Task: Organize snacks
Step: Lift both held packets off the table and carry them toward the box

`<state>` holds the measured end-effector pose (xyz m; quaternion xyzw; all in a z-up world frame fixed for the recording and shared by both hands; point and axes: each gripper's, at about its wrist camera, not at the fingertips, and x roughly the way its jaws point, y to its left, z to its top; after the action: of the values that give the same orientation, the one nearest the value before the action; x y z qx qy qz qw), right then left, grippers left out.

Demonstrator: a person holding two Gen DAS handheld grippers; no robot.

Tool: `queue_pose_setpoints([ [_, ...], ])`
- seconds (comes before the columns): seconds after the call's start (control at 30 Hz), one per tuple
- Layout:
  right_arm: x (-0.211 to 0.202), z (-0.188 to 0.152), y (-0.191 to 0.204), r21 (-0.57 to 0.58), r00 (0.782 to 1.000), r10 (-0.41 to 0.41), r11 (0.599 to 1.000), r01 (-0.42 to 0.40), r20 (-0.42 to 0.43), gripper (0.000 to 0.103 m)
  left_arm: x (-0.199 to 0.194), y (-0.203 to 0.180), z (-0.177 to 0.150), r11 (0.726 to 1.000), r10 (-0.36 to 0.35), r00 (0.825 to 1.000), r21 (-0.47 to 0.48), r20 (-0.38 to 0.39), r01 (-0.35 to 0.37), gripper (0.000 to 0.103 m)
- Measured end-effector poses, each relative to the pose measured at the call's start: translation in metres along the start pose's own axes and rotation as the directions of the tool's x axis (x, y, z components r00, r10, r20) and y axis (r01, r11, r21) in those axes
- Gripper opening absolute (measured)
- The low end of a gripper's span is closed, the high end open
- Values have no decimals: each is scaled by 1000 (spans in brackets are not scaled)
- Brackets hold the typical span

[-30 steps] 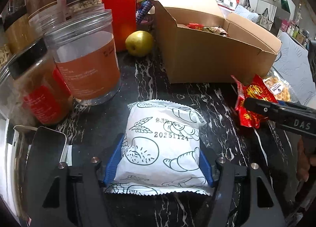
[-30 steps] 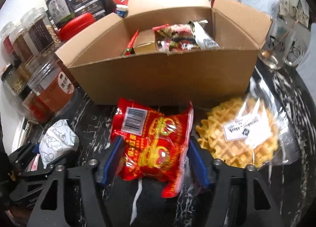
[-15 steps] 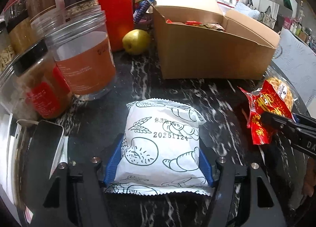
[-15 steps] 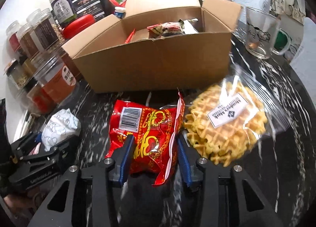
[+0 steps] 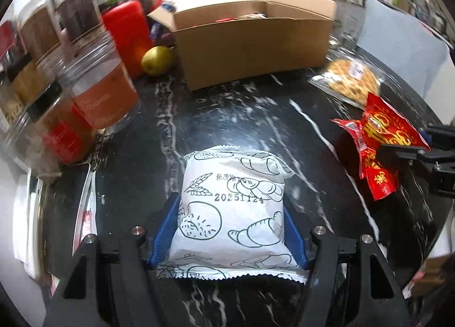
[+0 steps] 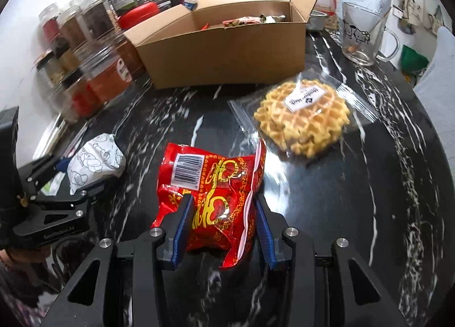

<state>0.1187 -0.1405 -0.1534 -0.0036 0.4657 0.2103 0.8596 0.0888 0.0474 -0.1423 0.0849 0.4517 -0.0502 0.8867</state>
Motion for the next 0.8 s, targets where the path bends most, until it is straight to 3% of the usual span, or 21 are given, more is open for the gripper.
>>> queue_pose_setpoints([
  [0.13, -1, -3, 1, 4, 1000, -11, 1000, 11, -13, 45, 4, -4, 3, 998, -65, 998, -11, -3, 65, 67],
  [0.23, 2, -1, 0, 14, 999, -35, 999, 35, -7, 61, 8, 1, 5, 992, -111, 994, -62, -19, 110, 68],
  [0.4, 5, 1, -2, 43, 1000, -16, 999, 15, 24, 72, 10, -2, 4, 992, -105, 994, -66, 7, 105, 77],
  [0.67, 5, -4, 2, 41, 997, -40, 998, 37, 65, 70, 12, -4, 5, 992, -92, 995, -81, 29, 94, 76],
  [0.77, 3, -7, -3, 90, 994, -22, 996, 12, 104, 48, 12, -3, 4, 990, -72, 996, -116, 57, 78, 68],
  [0.8, 3, -7, -5, 110, 994, -18, 994, 5, 112, 45, 12, -3, 5, 990, -63, 996, -124, 61, 70, 67],
])
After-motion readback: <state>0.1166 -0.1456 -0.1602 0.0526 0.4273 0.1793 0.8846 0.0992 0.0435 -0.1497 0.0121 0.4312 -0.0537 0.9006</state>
